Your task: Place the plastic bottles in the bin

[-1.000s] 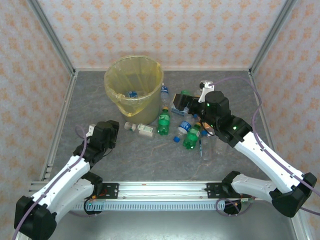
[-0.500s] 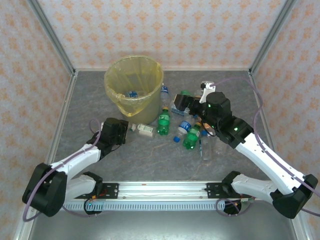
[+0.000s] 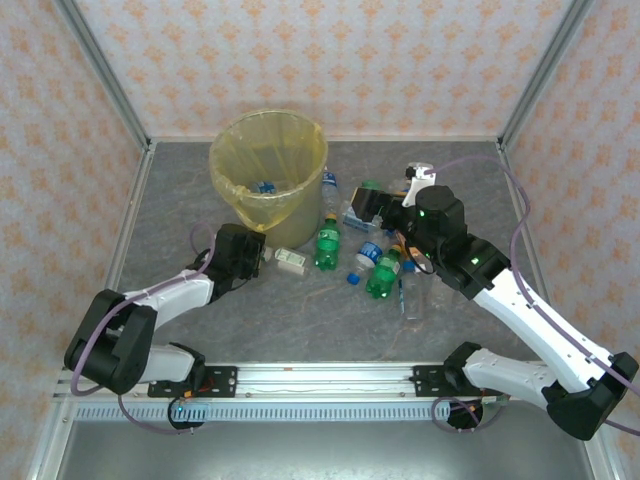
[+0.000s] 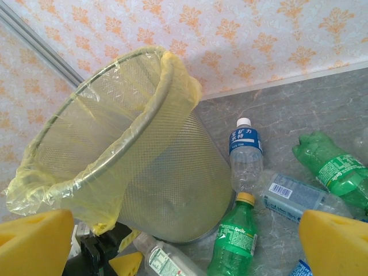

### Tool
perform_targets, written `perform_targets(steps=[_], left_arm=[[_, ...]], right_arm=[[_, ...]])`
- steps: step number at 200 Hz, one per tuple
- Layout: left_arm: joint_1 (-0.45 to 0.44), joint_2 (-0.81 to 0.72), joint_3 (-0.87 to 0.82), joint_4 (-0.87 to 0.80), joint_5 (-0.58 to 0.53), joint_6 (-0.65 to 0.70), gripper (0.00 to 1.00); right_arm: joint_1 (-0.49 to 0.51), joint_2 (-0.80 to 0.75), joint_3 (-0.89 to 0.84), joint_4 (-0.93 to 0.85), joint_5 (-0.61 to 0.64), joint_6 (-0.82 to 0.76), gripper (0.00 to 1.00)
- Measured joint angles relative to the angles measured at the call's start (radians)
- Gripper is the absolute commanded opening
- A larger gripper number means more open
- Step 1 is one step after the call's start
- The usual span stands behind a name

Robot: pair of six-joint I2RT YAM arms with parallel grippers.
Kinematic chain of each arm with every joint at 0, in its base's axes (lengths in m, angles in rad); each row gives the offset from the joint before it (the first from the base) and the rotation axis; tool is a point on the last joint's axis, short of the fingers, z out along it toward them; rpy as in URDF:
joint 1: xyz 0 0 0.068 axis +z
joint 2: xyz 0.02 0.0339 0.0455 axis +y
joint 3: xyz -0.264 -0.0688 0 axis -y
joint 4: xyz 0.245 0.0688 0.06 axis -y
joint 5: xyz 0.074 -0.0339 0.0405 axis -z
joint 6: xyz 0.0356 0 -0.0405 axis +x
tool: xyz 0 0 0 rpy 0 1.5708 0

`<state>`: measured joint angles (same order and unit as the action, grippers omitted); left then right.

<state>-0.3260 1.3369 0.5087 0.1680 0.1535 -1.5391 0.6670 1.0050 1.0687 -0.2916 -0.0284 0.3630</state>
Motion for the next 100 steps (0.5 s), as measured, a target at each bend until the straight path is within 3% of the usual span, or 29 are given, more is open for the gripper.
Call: perform_targets(steps=[100], left_arm=[[0.021,0.132,0.008,0.052,0.026,0.002,0.58]], right_arm=[[0.000,0.000,0.000,0.000,0.015,0.000,1.00]])
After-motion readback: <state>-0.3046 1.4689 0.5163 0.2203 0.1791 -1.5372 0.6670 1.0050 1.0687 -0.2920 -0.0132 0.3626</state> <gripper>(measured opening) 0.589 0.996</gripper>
